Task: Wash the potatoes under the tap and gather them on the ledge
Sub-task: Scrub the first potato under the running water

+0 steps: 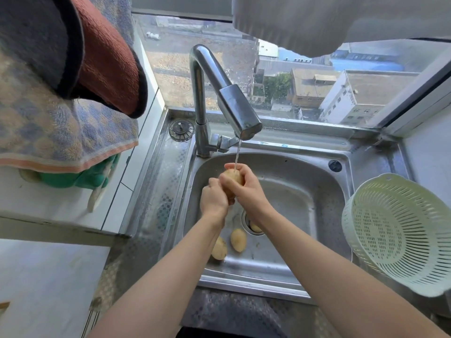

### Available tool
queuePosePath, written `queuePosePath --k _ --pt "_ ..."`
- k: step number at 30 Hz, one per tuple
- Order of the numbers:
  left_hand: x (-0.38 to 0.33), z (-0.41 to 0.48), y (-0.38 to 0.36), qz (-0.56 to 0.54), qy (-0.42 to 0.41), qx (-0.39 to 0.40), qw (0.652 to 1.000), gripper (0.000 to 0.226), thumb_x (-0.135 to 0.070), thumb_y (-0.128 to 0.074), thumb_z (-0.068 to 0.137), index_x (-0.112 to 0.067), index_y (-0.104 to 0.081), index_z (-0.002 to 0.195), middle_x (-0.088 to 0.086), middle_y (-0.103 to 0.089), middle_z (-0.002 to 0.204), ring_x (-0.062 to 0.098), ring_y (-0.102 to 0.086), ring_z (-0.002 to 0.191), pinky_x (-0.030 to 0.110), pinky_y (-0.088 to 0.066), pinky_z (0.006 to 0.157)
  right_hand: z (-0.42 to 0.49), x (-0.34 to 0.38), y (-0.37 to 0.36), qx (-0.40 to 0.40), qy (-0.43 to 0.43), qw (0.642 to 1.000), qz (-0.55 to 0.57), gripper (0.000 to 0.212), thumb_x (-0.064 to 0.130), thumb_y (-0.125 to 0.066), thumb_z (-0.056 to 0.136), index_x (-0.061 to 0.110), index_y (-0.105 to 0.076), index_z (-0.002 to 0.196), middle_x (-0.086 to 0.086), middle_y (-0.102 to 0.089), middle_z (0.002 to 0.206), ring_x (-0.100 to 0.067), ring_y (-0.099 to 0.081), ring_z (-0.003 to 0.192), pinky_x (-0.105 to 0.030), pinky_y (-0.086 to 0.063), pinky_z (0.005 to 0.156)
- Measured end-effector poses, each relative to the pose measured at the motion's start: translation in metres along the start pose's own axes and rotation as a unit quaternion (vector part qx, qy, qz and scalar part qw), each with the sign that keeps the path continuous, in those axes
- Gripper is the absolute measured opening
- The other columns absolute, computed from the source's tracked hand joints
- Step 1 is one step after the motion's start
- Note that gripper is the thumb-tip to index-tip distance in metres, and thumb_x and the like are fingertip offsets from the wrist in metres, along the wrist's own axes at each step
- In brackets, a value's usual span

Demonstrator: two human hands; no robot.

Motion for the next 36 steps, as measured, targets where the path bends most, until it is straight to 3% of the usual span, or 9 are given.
queuePosePath --k 3,6,10,15,19,25,29,33,36 --pt "0.005 -0.007 -0.005 0.006 0.014 0.008 1.000 0.045 -0.026 -0.025 0.098 -0.008 -0.056 0.072 0.010 -0.054 0.057 0.017 -0.047 0.043 0.015 -0.029 0.034 0.004 0.003 0.004 -0.083 -0.052 0.992 0.085 0.024 0.028 -0.053 0.097 0.017 -0.070 0.083 -0.007 -0.066 0.085 -0.026 -0.062 0.085 -0.033 -0.053 0.065" --pt "0.004 -0.009 -0.004 -0.037 0.072 0.026 0.996 0.046 -0.028 -0.024 0.097 -0.008 -0.053 0.067 0.008 -0.044 0.050 0.014 -0.034 0.036 0.015 -0.023 0.037 -0.008 0.002 0.001 -0.006 -0.002 0.999 0.044 0.017 0.025 -0.059 0.094 0.021 -0.064 0.109 0.000 -0.065 0.101 -0.016 -0.062 0.089 -0.028 -0.053 0.065" --pt "0.005 -0.010 -0.005 -0.044 0.117 0.075 0.989 0.045 -0.030 -0.019 0.096 -0.012 -0.050 0.069 0.005 -0.038 0.046 0.010 -0.023 0.031 0.014 -0.017 0.037 -0.003 0.003 0.010 -0.056 -0.035 0.993 0.097 0.019 0.030 -0.061 0.093 0.017 -0.070 0.083 -0.004 -0.069 0.083 -0.020 -0.063 0.080 -0.033 -0.056 0.068" --pt "0.003 -0.011 -0.005 -0.092 0.157 0.099 0.978 0.042 -0.029 -0.023 0.095 -0.012 -0.048 0.066 0.002 -0.034 0.040 0.008 -0.020 0.028 0.011 -0.014 0.036 -0.006 -0.003 0.006 0.019 -0.023 0.994 0.101 0.008 0.025 -0.060 0.093 0.021 -0.065 0.098 -0.007 -0.069 0.098 -0.021 -0.065 0.090 -0.031 -0.055 0.069" --pt "0.014 -0.011 -0.006 -0.045 0.126 0.113 0.985 0.045 -0.030 -0.017 0.095 -0.013 -0.049 0.069 0.003 -0.036 0.044 0.009 -0.020 0.034 0.013 -0.013 0.035 0.009 -0.003 0.010 -0.059 -0.109 0.977 0.176 0.032 0.023 -0.045 0.101 0.010 -0.063 0.078 -0.012 -0.071 0.073 -0.033 -0.063 0.079 -0.045 -0.046 0.078" --pt "0.015 -0.001 0.002 -0.101 0.094 0.130 0.982 0.058 -0.048 -0.016 0.100 -0.011 -0.053 0.076 0.002 -0.043 0.044 0.008 -0.022 0.030 0.014 -0.016 0.033 0.007 -0.023 0.022 -0.019 -0.166 0.973 0.162 0.036 0.024 -0.034 0.104 0.010 -0.052 0.132 -0.008 -0.068 0.110 -0.022 -0.066 0.103 -0.038 -0.052 0.094" --pt "0.013 -0.007 -0.008 0.001 -0.019 0.089 0.996 0.050 -0.048 -0.028 0.101 -0.002 -0.048 0.107 0.012 -0.055 0.074 0.015 -0.045 0.047 0.023 -0.037 0.042 -0.001 -0.014 0.005 0.022 -0.156 0.982 0.105 0.042 0.048 -0.055 0.091 0.023 -0.050 0.125 -0.015 -0.061 0.112 -0.023 -0.061 0.080 -0.022 -0.046 0.044" --pt "0.017 -0.017 -0.020 -0.047 -0.011 0.107 0.993 0.040 -0.048 -0.040 0.099 -0.012 -0.033 0.115 0.012 -0.058 0.091 0.016 -0.056 0.063 0.024 -0.043 0.048 0.000 -0.007 0.004 -0.069 -0.133 0.988 0.026 0.028 0.041 -0.040 0.097 0.022 -0.059 0.090 -0.010 -0.070 0.098 -0.027 -0.065 0.088 -0.028 -0.047 0.058" --pt "0.010 -0.008 -0.015 -0.028 -0.044 0.040 0.998 0.052 -0.056 -0.031 0.098 -0.010 -0.052 0.106 0.014 -0.061 0.081 0.018 -0.054 0.052 0.022 -0.040 0.042 -0.001 -0.006 0.007 -0.068 -0.046 0.997 0.005 0.036 0.032 -0.031 0.104 0.017 -0.063 0.099 -0.010 -0.065 0.098 -0.022 -0.060 0.083 -0.027 -0.049 0.057"
Point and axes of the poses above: each hand's wrist, its own z-axis towards the middle knuckle, its own y-axis out of the back of the hand, x = y × z, the point moved 2 cm from there along z, towards the middle knuckle
